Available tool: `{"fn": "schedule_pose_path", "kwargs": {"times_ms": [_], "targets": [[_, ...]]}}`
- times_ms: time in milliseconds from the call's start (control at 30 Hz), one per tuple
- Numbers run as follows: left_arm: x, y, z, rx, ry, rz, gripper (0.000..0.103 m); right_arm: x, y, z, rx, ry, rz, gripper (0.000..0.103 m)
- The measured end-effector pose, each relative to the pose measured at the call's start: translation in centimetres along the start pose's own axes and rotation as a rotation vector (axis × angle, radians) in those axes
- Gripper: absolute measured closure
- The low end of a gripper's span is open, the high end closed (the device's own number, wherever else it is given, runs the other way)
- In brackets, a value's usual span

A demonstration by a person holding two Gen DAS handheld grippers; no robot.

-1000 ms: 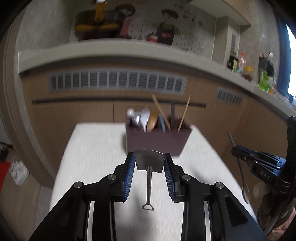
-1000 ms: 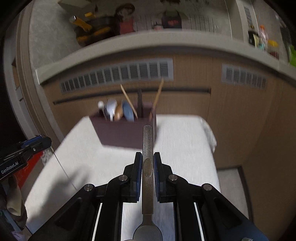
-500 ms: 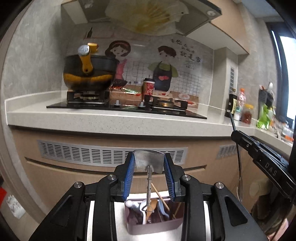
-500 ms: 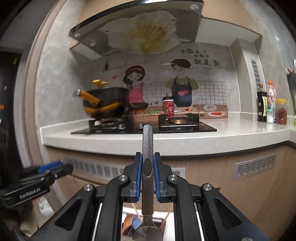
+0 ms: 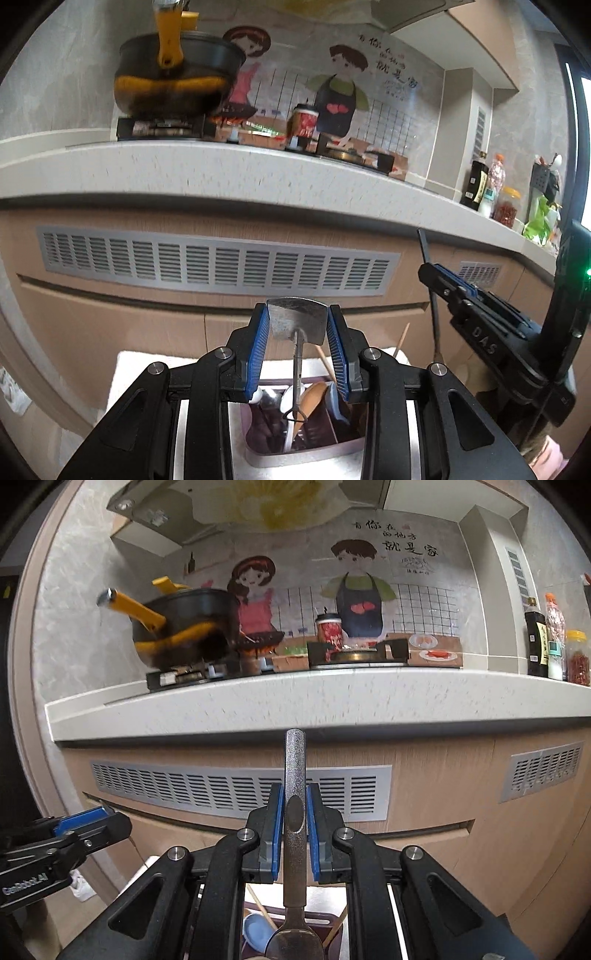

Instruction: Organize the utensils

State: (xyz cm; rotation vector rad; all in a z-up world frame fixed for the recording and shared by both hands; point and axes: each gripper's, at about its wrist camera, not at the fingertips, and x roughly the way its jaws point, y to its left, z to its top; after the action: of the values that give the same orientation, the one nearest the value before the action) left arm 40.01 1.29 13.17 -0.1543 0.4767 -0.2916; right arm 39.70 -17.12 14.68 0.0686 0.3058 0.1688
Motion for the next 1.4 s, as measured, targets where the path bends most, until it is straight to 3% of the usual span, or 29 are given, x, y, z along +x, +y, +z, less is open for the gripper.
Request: {"fn": "schedule_pose_path", "kwargs": {"times_ms": [233, 300, 333, 400, 567, 867, 967, 1133, 1300, 1400], "targets": [[2.2, 0.5, -1.6, -0.008, 0.04, 0.02, 0.068, 2.2, 0.7, -2.9, -0.037, -0.014, -0.017, 0.091], [2.6, 0.4, -2.1, -0.013, 0.053, 0.023, 0.047, 2.6, 0.7, -3.8, -0.043, -0.008, -0.002, 0.09], [2.6, 0.5, -2.4, -0.021, 0.057, 0.019, 0.044, 2.6, 0.5, -4.3, -0.042, -0.005, 0.005, 0.087], [2.6, 0.5, -3.1, -0.023, 0.066, 0.022, 0.043, 2.5, 0.3, -5.0, -0.039, 0.018, 0.015, 0.066], [1.2, 0.8, -4.1, -0.042, 0.085, 0.042, 0.043, -0.4, -1.1, -5.5, -0.043, 0.032, -0.013, 0.06], [-6.6, -1.1, -9.5, 0.017, 0.054, 0.12, 0.031, -9.6, -2.6, -7.4, -0.023, 0.139, -0.065, 0.018], [-8.7, -2.2, -12.2, 0.037, 0.072, 0.134, 0.03, -12.2, -2.3, -9.3, -0.035, 0.186, -0.068, 0.018], [-12.2, -4.1, -16.3, 0.065, 0.081, 0.185, 0.014, -16.0, -1.6, -13.1, -0.03, 0.274, -0.072, 0.015], [-15.1, -5.5, -19.6, 0.058, 0.087, 0.224, 0.0, -19.5, -1.3, -16.2, 0.0, 0.296, -0.094, 0.009], [-16.4, -6.4, -20.8, 0.069, 0.082, 0.256, 0.0, -21.0, -1.4, -17.3, 0.0, 0.302, -0.116, 0.009]]}}
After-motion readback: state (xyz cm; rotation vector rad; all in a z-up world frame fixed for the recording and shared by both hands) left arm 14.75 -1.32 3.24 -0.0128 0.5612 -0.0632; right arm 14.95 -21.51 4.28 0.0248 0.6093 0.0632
